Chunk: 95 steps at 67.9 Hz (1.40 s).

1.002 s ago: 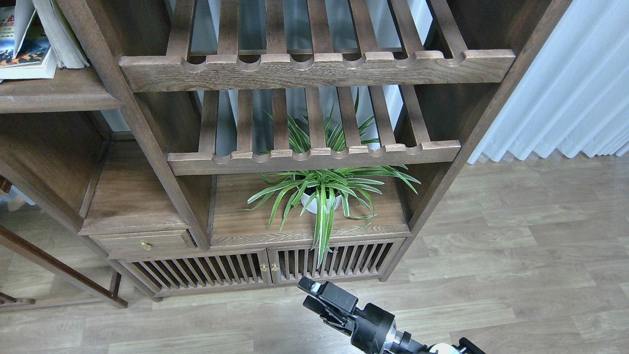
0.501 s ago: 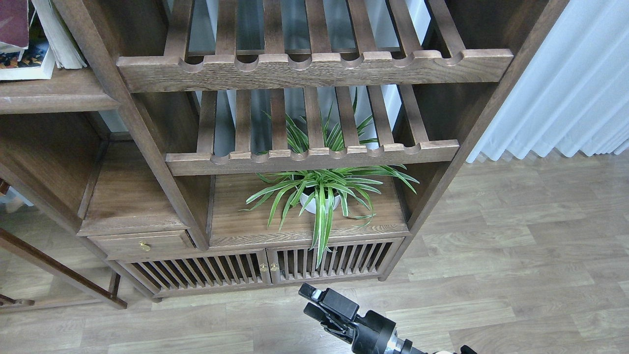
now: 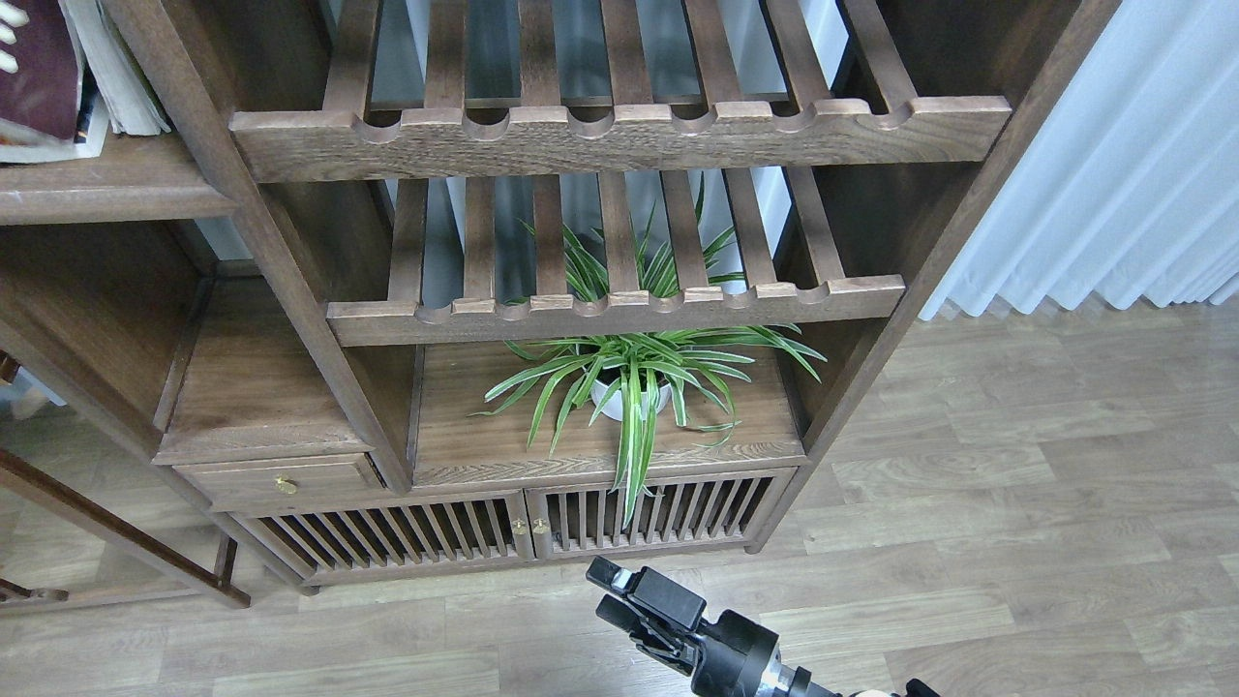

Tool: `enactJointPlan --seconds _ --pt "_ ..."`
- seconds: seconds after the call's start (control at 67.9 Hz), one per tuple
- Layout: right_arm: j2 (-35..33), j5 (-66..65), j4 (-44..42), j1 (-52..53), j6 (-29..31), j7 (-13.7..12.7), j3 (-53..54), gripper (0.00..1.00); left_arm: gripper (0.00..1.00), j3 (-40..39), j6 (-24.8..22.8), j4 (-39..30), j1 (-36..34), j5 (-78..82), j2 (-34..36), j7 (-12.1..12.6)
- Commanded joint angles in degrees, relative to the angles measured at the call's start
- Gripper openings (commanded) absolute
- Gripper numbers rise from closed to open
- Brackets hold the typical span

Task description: Organize books on shelf

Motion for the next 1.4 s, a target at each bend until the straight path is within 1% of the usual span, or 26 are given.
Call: enactJointPlan --seconds 0.0,0.192,0.28,0.354,0.457,0.648,0.663,0.692,0.869,1.105,1.208,1.267,1.326,1.355,1.37,1.385 --pt "0.0 -0.08 -0.01 0.16 0.0 0.0 -0.01 1.0 0.69 -0.07 0.0 -0.35 -0.23 3.2 -0.01 0.0" --pt "0.0 -0.08 -0.01 0.16 0.0 0.0 -0.01 1.0 0.83 0.02 0.0 -1.31 -0.5 4.26 0.08 0.0" --pt "0.0 -0.08 -0.01 0.16 0.0 0.0 -0.01 1.0 0.89 0.11 0.0 -2.81 -0.5 4.35 0.25 0.0" --pt "0.0 -0.08 -0.01 0.16 0.0 0.0 -0.01 1.0 0.95 0.11 0.0 -5.88 -0.41 4.35 0.87 0.0" --pt "0.0 -0.08 -0.1 0.16 0.0 0.0 -0.01 1.0 0.98 0.11 0.0 -10.18 -0.41 4.35 1.31 0.0" --pt "0.0 -0.08 -0.28 0.25 0.0 0.0 -0.01 1.0 0.99 0.11 0.0 -17.13 -0.59 5.66 2.45 0.0" --pt "0.0 0.0 -0.54 0.34 0.0 0.0 0.08 1.0 0.99 0.2 0.0 -19.48 -0.59 6.53 3.49 0.0" --pt "0.0 0.09 -0.63 0.43 0.0 0.0 0.08 1.0 0.99 0.2 0.0 -20.64 -0.59 7.07 4.38 0.0" --pt "0.0 0.18 -0.89 0.78 0.0 0.0 0.08 1.0 0.99 0.72 0.0 -26.18 -0.32 8.48 10.8 0.0" --pt "0.0 0.27 -0.89 1.04 0.0 0.0 -0.09 1.0 0.99 4.85 0.0 -33.13 -0.32 8.48 21.78 0.0" --pt "0.0 0.27 -0.89 1.31 0.0 0.0 -0.01 1.0 0.99 8.72 0.0 -35.15 -0.06 8.48 25.74 0.0" --pt "0.0 0.27 -0.89 1.57 0.0 0.0 -0.01 1.0 0.99 12.58 0.0 -36.12 0.12 8.48 28.29 0.0" --pt "0.0 0.27 -0.98 2.01 0.0 0.0 -0.01 1.0 1.0 17.93 0.0 -36.65 0.21 8.48 31.09 0.0" --pt "0.0 0.27 -1.07 2.1 0.0 0.0 -0.01 1.0 1.0 19.26 0.0 -36.65 0.29 8.48 31.54 0.0" --pt "0.0 0.18 -1.07 2.53 0.0 0.0 0.17 1.0 1.0 23.71 0.0 -36.65 0.29 8.39 31.89 0.0" --pt "0.0 0.18 -1.07 2.62 0.0 0.0 0.17 1.0 1.0 24.45 0.0 -36.65 0.29 8.39 31.89 0.0"
